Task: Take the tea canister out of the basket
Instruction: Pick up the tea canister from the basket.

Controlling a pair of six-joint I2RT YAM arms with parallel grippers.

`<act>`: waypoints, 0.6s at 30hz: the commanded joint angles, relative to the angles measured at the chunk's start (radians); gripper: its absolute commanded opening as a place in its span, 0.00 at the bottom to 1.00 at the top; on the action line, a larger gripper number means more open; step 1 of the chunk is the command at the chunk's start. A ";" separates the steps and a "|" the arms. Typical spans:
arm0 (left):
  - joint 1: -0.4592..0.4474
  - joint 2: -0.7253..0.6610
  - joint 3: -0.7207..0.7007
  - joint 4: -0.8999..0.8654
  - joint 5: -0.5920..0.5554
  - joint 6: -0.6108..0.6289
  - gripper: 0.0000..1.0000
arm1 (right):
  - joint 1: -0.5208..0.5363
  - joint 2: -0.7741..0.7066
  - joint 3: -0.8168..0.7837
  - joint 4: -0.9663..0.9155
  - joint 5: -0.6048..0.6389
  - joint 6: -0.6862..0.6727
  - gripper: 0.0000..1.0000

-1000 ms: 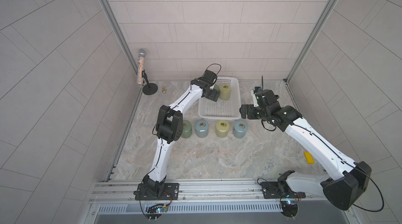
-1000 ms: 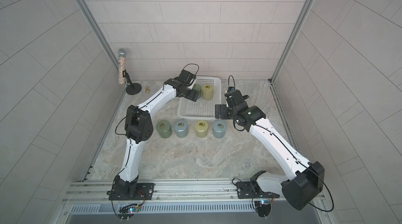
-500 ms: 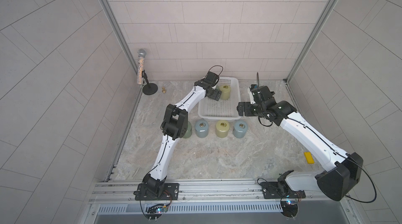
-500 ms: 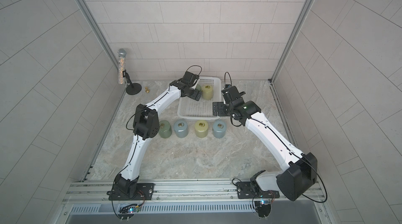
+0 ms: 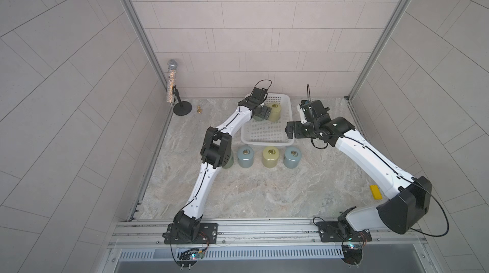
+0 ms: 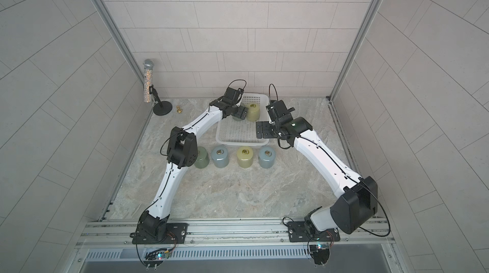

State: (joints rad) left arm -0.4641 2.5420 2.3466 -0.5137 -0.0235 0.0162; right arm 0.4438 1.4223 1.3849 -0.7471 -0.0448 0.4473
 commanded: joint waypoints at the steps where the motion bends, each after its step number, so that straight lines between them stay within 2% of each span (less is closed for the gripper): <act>1: 0.020 0.050 0.030 -0.005 -0.002 -0.017 1.00 | -0.003 0.009 0.023 -0.033 0.003 -0.012 1.00; 8: 0.031 0.089 0.067 0.016 -0.022 -0.046 1.00 | -0.003 0.025 0.025 -0.037 0.002 -0.008 1.00; 14: 0.040 0.136 0.152 -0.038 0.012 -0.062 1.00 | -0.002 0.037 0.036 -0.043 -0.002 -0.009 1.00; 18: 0.044 0.136 0.151 -0.040 0.012 -0.066 0.94 | -0.003 0.047 0.044 -0.043 -0.004 -0.006 1.00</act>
State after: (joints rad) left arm -0.4500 2.6621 2.4786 -0.5037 0.0032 -0.0353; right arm 0.4438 1.4651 1.4055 -0.7681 -0.0479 0.4454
